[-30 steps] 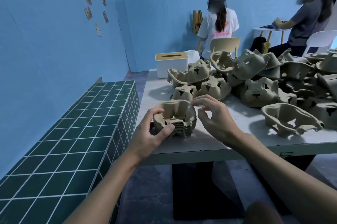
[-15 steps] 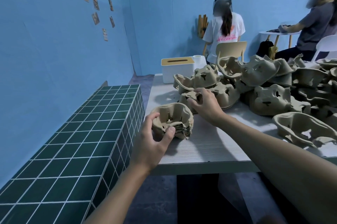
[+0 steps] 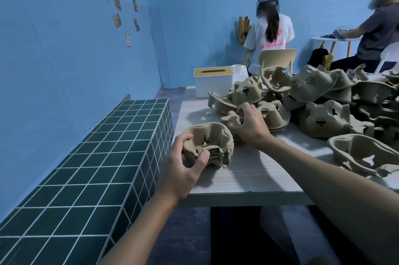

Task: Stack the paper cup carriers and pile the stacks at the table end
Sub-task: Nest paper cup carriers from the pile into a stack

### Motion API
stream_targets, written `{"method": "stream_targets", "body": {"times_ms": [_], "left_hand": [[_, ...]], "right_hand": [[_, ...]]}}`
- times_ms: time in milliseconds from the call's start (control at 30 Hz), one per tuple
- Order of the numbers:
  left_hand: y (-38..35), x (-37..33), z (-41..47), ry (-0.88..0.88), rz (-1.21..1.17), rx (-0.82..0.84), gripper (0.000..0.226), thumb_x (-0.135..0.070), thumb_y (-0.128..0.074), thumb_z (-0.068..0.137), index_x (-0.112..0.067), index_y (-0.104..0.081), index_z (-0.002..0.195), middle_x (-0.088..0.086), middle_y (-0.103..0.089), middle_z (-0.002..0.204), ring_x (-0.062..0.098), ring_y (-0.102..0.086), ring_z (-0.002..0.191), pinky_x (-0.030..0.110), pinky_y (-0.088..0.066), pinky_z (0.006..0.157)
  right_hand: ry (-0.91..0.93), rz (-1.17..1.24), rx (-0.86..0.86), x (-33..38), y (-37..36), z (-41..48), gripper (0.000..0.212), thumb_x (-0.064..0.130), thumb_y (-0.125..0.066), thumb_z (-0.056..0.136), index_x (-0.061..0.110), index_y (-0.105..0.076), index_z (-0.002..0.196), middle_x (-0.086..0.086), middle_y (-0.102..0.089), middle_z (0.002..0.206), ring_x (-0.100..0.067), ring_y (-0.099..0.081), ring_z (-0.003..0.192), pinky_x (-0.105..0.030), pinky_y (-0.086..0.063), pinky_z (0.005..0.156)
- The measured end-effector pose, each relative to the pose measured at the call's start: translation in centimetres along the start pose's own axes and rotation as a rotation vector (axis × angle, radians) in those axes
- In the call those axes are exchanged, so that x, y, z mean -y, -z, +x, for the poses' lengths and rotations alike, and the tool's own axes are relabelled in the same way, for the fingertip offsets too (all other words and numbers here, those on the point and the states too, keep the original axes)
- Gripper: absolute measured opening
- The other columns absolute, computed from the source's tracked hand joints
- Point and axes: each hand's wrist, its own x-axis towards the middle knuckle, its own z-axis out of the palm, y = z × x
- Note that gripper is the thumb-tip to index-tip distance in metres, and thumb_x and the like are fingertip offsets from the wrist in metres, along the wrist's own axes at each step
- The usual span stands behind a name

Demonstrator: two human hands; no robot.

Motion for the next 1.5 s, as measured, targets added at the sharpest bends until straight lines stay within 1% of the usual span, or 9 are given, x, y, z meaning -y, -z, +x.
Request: {"method": "stream_targets", "body": {"times_ms": [167,400,500,633,800,933,1033,1267,1500], "left_hand": [[-0.1,0.4,-0.2,-0.018,-0.019,-0.003,0.055,-0.066,-0.056,0.074,-0.033,-0.053,0.118,-0.013,-0.061,0.102,0.004,-0.058,0.09,0.013,-0.043,0.076],[-0.1,0.0,0.1,-0.041,-0.016,0.028,0.056,-0.067,-0.054,0.074,-0.031,-0.053,0.117,-0.015,-0.059,0.104,-0.002,-0.055,0.096,0.006,-0.038,0.076],[-0.1,0.0,0.1,-0.035,-0.023,0.031,0.058,-0.068,-0.052,0.073,-0.03,-0.052,0.117,-0.014,-0.059,0.105,-0.003,-0.053,0.097,0.005,-0.038,0.077],[-0.1,-0.1,0.1,-0.034,-0.032,0.031,0.055,-0.067,-0.053,0.072,-0.032,-0.052,0.115,-0.011,-0.06,0.104,-0.002,-0.053,0.096,0.003,-0.037,0.075],[0.0,-0.1,0.1,-0.017,-0.055,0.055,0.06,-0.067,-0.053,0.072,-0.028,-0.053,0.117,-0.01,-0.06,0.105,0.001,-0.055,0.094,0.007,-0.04,0.075],[0.0,0.0,0.0,-0.014,-0.046,0.062,0.059,-0.067,-0.053,0.073,-0.028,-0.053,0.117,-0.005,-0.062,0.098,0.009,-0.057,0.084,0.015,-0.044,0.071],[0.0,0.0,0.0,-0.012,-0.038,0.062,0.06,-0.067,-0.053,0.073,-0.027,-0.053,0.118,-0.003,-0.062,0.095,0.008,-0.057,0.084,0.017,-0.044,0.072],[0.0,0.1,0.0,-0.015,-0.053,0.081,0.054,-0.067,-0.054,0.074,-0.033,-0.051,0.116,-0.007,-0.062,0.098,0.004,-0.057,0.087,0.011,-0.043,0.071],[0.0,-0.4,-0.1,-0.011,-0.091,0.116,0.057,-0.067,-0.055,0.072,-0.034,-0.05,0.119,-0.014,-0.059,0.106,-0.003,-0.056,0.094,0.006,-0.041,0.077]], "right_hand": [[-0.039,0.217,-0.149,-0.6,1.4,-2.1,0.029,0.033,-0.064,0.089,0.015,-0.048,0.105,-0.007,-0.053,0.104,-0.021,-0.05,0.095,-0.035,-0.045,0.085],[-0.126,0.286,-0.035,-1.4,2.2,-5.0,0.052,0.042,-0.046,0.095,0.027,-0.032,0.143,-0.011,-0.056,0.129,-0.029,-0.052,0.118,-0.045,-0.039,0.106],[-0.115,0.287,0.005,-1.9,3.4,-6.1,0.053,0.05,-0.051,0.085,0.041,-0.036,0.136,-0.011,-0.055,0.124,-0.031,-0.051,0.116,-0.051,-0.041,0.105],[-0.04,0.289,0.009,-2.2,4.2,-7.1,0.034,0.035,-0.07,0.086,0.02,-0.052,0.11,-0.005,-0.043,0.12,-0.019,-0.052,0.11,-0.04,-0.045,0.104],[-0.015,0.404,-0.007,-1.7,4.3,-7.5,0.072,0.042,-0.083,0.07,0.03,-0.039,0.126,0.002,-0.05,0.126,-0.018,-0.057,0.113,-0.037,-0.048,0.1],[0.133,0.225,0.092,-1.5,4.3,-7.9,0.089,0.047,-0.082,0.07,0.047,-0.03,0.142,0.002,-0.042,0.142,-0.016,-0.045,0.127,-0.041,-0.041,0.107],[0.104,0.274,0.071,-1.2,4.8,-8.2,0.073,0.065,-0.072,0.064,0.043,-0.04,0.126,0.001,-0.048,0.127,-0.017,-0.051,0.115,-0.044,-0.045,0.1],[0.026,0.48,-0.05,-1.6,5.7,-9.1,0.054,0.048,-0.074,0.069,0.042,-0.04,0.11,-0.005,-0.052,0.118,-0.022,-0.061,0.1,-0.047,-0.055,0.087],[0.049,0.674,-0.231,0.3,7.0,-9.6,0.052,0.017,-0.073,0.085,0.019,-0.034,0.118,0.007,-0.053,0.089,-0.005,-0.057,0.074,-0.017,-0.05,0.071]]}}
